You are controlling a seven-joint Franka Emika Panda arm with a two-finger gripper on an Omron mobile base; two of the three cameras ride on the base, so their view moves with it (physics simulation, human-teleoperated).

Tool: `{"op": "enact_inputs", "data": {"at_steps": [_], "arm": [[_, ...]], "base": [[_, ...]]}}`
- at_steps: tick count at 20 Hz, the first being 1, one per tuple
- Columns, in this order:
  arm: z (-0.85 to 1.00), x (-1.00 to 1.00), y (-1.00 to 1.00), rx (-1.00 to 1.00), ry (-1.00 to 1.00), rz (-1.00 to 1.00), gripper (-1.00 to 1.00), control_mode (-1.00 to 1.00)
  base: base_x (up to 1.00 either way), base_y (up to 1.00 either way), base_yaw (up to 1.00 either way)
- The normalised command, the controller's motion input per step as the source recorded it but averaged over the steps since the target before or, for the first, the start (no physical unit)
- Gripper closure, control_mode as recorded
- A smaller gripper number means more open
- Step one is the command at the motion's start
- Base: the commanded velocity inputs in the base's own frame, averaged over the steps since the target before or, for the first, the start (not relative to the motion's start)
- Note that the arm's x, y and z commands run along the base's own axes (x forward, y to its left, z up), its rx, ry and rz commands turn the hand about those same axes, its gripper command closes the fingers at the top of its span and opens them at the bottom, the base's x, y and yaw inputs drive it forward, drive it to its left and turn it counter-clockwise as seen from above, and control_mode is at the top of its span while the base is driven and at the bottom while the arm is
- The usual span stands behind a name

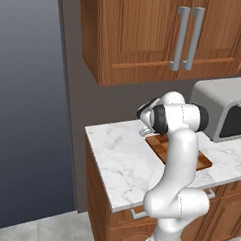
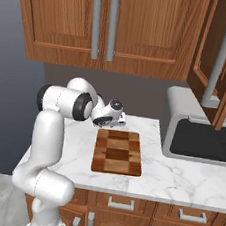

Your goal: Move the cutting board and knife to the sink. Then move spray from the cabinet to the counter.

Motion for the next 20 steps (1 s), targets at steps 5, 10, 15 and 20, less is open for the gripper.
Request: {"op": "enact_inputs", "data": {"at_steps": [5,10,15,20], "arm": [[-0.53,-0.29,0.0,-0.01,0.02,0.0,-1.0,-1.0],[-0.5,-0.6,-0.11,0.0,0.04,0.0,-1.0,-1.0],[-0.48,-0.75,-0.35,0.0,0.02,0.0,-1.0,-1.0],[-0.57,-0.77,-0.54,0.0,0.03,0.0,-1.0,-1.0]], "base": [[0.0,0.0,0.0],[0.0,0.0,0.0],[0.0,0.0,0.0],[0.0,0.0,0.0]]}}
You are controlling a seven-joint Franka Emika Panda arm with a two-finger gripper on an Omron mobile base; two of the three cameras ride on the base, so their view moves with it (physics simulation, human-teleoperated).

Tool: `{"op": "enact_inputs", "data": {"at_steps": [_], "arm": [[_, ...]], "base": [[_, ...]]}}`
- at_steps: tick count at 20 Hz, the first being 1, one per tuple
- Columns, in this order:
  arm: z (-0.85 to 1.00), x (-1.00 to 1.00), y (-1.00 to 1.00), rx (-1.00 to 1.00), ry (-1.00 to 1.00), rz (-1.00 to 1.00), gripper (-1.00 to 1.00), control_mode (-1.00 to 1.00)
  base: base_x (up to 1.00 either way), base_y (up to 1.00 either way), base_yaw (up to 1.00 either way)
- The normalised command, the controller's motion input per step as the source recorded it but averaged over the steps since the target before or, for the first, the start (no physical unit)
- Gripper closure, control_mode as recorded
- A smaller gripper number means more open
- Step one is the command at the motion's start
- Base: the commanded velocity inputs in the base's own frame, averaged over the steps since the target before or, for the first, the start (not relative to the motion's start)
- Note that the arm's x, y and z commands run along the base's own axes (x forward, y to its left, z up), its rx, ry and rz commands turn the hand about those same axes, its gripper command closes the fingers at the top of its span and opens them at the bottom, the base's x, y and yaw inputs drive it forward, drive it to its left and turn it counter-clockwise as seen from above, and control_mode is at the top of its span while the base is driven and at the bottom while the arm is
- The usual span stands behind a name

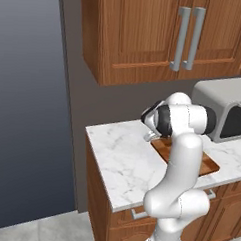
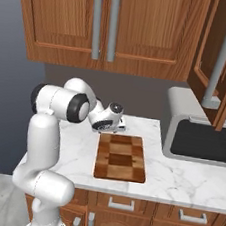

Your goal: Move the cutting board and knife to the sink. Then move spray from the cabinet to the counter.

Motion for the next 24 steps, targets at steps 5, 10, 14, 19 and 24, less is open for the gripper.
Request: {"op": "enact_inputs", "data": {"at_steps": [5,10,14,19,24], "arm": [[-0.58,-0.76,-0.61,0.0,0.04,0.0,-1.0,-1.0],[-0.61,-0.79,-0.6,0.0,0.04,0.0,-1.0,-1.0],[-0.63,-0.82,-0.61,0.0,0.06,0.0,-1.0,-1.0],[-0.64,-0.89,-0.69,0.0,0.07,-0.02,-1.0,-1.0],[-0.62,-0.96,-0.73,0.0,0.07,-0.06,-1.0,-1.0]], "base": [[0.0,0.0,0.0],[0.0,0.0,0.0],[0.0,0.0,0.0],[0.0,0.0,0.0],[0.0,0.0,0.0]]}}
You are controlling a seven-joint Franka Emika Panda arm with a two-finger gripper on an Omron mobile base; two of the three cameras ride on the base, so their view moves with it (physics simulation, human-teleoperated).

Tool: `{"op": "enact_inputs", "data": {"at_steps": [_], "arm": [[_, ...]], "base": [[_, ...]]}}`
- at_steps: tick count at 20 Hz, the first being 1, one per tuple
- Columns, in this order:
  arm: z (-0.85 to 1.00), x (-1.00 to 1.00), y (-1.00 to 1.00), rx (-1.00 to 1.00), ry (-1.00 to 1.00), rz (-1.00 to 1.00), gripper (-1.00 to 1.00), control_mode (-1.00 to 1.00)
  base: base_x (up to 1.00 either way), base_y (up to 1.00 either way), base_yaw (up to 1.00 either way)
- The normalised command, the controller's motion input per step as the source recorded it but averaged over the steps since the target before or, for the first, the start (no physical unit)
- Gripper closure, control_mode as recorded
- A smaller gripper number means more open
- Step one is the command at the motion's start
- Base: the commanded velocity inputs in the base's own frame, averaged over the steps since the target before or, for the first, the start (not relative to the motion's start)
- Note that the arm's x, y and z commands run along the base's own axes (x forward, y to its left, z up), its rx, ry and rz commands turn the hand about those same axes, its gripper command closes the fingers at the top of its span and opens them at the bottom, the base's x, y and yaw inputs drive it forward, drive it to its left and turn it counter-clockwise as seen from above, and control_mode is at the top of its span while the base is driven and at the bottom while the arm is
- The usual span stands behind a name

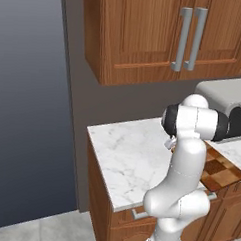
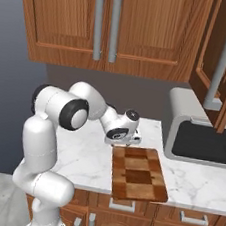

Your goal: Move the cutting board and knife to the sink. Then move spray from the cabinet to the counter.

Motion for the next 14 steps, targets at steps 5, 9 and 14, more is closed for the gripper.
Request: {"op": "enact_inputs", "data": {"at_steps": [5,9,14], "arm": [[-0.59,-1.0,-0.7,0.0,0.07,-0.08,-1.0,-1.0],[-0.47,-0.72,-0.51,0.0,0.04,-0.07,-1.0,-1.0],[-0.28,-0.35,-0.3,0.0,0.0,-0.02,-1.0,-1.0]], "base": [[0.0,0.0,0.0],[0.0,0.0,0.0],[0.0,0.0,0.0]]}}
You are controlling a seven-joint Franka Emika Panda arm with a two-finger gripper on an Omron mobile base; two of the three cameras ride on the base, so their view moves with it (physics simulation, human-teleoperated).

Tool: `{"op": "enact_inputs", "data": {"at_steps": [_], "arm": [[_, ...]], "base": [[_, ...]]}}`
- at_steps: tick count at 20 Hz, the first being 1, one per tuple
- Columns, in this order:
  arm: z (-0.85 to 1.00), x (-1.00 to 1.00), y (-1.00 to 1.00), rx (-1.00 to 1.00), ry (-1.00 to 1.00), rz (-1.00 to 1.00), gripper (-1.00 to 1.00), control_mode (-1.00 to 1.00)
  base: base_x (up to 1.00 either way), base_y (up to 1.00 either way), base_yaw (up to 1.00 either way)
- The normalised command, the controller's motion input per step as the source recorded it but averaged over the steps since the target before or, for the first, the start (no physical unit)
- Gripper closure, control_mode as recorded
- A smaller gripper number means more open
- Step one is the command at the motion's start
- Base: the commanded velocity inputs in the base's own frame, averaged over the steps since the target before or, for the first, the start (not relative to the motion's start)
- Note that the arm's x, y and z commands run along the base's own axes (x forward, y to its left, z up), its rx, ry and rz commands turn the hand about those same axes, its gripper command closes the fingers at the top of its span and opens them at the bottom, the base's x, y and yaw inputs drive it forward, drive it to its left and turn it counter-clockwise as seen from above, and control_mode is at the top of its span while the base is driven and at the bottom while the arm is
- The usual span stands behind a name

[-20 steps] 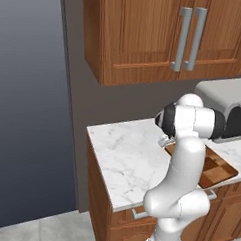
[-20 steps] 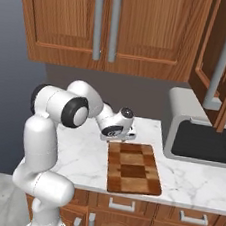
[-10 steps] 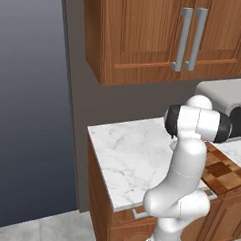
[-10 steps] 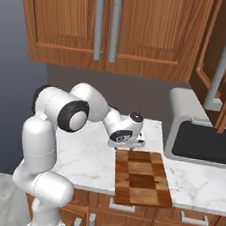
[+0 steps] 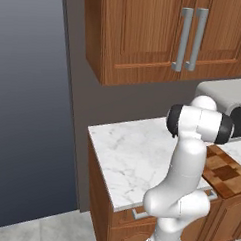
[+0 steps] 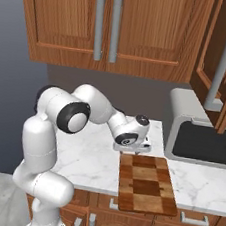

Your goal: Move the cutting board and knife to the sink. Then move spray from the cabinet to the counter.

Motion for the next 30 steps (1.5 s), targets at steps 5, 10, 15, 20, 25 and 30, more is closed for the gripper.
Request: {"op": "enact_inputs", "data": {"at_steps": [5,10,15,20,25,30], "arm": [[-0.05,0.2,-0.03,0.01,-0.02,0.0,-1.0,-1.0],[0.28,0.18,0.01,0.01,-0.09,0.0,-1.0,-1.0],[0.57,-0.2,0.0,0.0,-0.1,0.0,-1.0,-1.0],[0.73,-0.43,0.0,0.0,-0.11,0.0,-1.0,-1.0],[0.79,-0.58,0.1,0.0,-0.14,0.0,-1.0,-1.0],[0.92,-0.7,0.09,0.0,-0.15,0.0,-1.0,-1.0]], "base": [[0.0,0.0,0.0],[0.0,0.0,0.0],[0.0,0.0,0.0],[0.0,0.0,0.0],[0.0,0.0,0.0],[0.0,0.0,0.0]]}}
